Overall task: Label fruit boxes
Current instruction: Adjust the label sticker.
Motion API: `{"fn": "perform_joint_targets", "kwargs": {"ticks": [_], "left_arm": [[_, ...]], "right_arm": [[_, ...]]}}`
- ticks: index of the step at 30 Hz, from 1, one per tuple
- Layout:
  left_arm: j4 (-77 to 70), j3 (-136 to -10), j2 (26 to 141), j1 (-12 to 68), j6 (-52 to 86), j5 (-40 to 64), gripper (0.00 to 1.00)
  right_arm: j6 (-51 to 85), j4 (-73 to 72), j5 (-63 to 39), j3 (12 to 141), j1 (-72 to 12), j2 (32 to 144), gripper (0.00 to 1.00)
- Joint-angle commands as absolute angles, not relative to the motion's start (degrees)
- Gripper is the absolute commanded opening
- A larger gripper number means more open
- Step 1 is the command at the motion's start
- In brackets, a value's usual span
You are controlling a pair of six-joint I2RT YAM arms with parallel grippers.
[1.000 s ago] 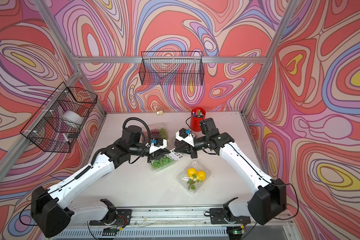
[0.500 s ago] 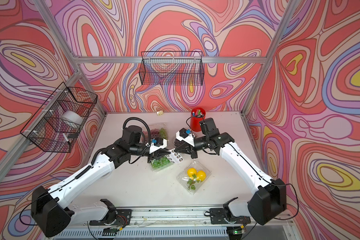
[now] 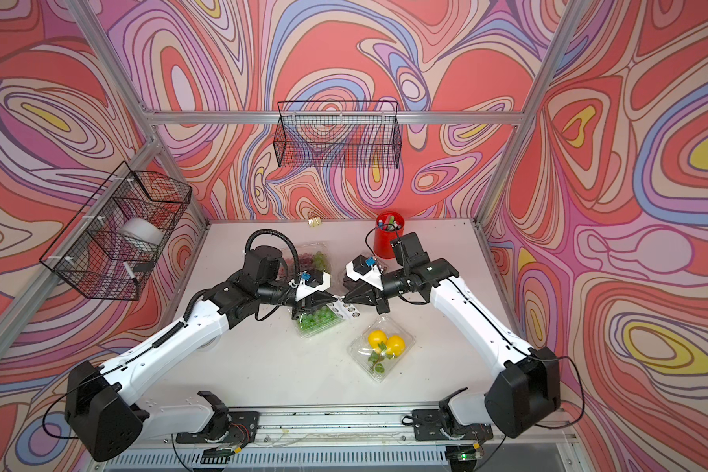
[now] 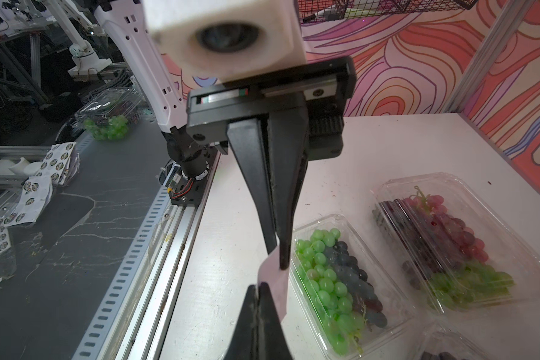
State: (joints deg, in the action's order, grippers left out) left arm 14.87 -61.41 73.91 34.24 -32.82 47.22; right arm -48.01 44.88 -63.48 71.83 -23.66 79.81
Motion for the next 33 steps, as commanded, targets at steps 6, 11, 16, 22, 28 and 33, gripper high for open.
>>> {"fn": "perform_joint_targets", "kwargs": {"ticks": [6,11,16,22,28,33], "left_arm": [[15.84,-63.64,74.62,34.62,-34.10,51.61,0.01],[15.64,-62.94,74.07,34.61,-34.28,52.70,0.00],[15.51,-63.11,74.49,34.55,-33.46,52.23,0.00],[12.83,-63.37,75.05,34.58,-31.92,49.52,0.00],[12.42,-63.56,75.06,34.59,-31.23,49.05,0.00],[11.89,-63.54,75.15,34.63,-30.69,50.02,0.00]], "right_arm": [[-49.21,44.82,-64.93,73.72,-23.44,81.61,0.00],[-46.49,41.07,-63.90,72.35,-23.13,81.04,0.00],[-47.20,42.42,-66.10,72.58,-23.12,81.60,0.00],[-49.37,45.70,-66.90,73.38,-23.12,81.66,0.00],[-49.40,46.24,-66.47,73.48,-23.16,82.22,0.00],[-48.10,44.58,-64.86,73.70,-23.13,82.50,0.00]]}}
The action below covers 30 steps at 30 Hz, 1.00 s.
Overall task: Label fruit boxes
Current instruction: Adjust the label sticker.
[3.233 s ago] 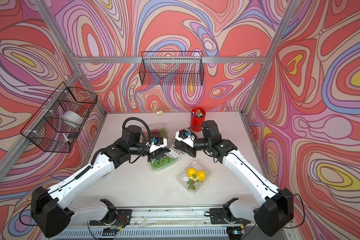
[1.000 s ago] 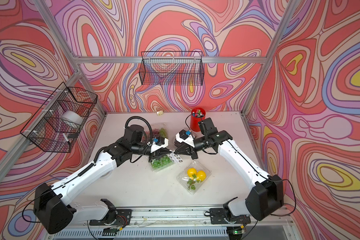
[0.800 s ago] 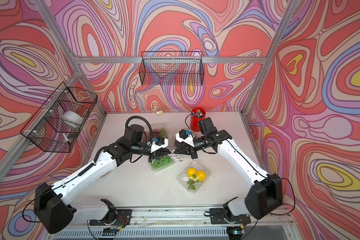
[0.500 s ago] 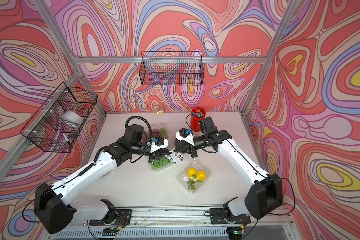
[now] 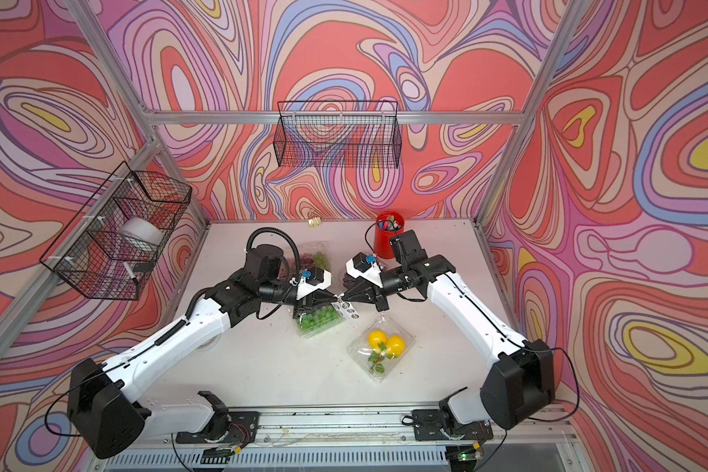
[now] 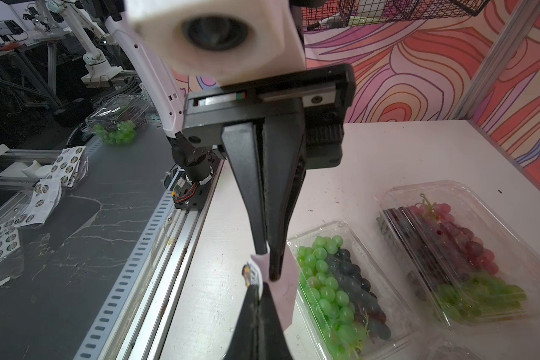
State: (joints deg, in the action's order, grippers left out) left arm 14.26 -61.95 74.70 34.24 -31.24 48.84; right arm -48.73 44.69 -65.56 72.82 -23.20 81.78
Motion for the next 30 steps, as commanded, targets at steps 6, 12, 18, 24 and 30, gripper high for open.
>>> {"fn": "perform_joint_targets", "kwargs": {"ticks": [6,12,18,24,30], "left_arm": [[10.80,-62.99,74.20,34.58,-27.98,47.69,0.00],[6.60,-61.67,72.85,34.61,-15.52,41.43,0.00],[-0.32,-59.00,71.90,34.63,-0.11,35.39,0.00],[-1.03,-58.80,72.16,34.85,3.26,34.49,0.00],[-0.38,-59.02,72.42,34.96,2.57,34.45,0.00]], "right_arm": [[-42.87,38.56,-59.43,71.77,-22.85,79.48,0.09],[-33.60,25.36,-47.00,64.77,-22.76,70.76,0.27],[-32.73,18.61,-36.65,58.58,-22.76,62.81,0.29],[-33.96,17.38,-35.57,58.69,-24.57,62.80,0.29],[-32.84,14.03,-35.26,60.03,-26.86,66.52,0.31]]}}
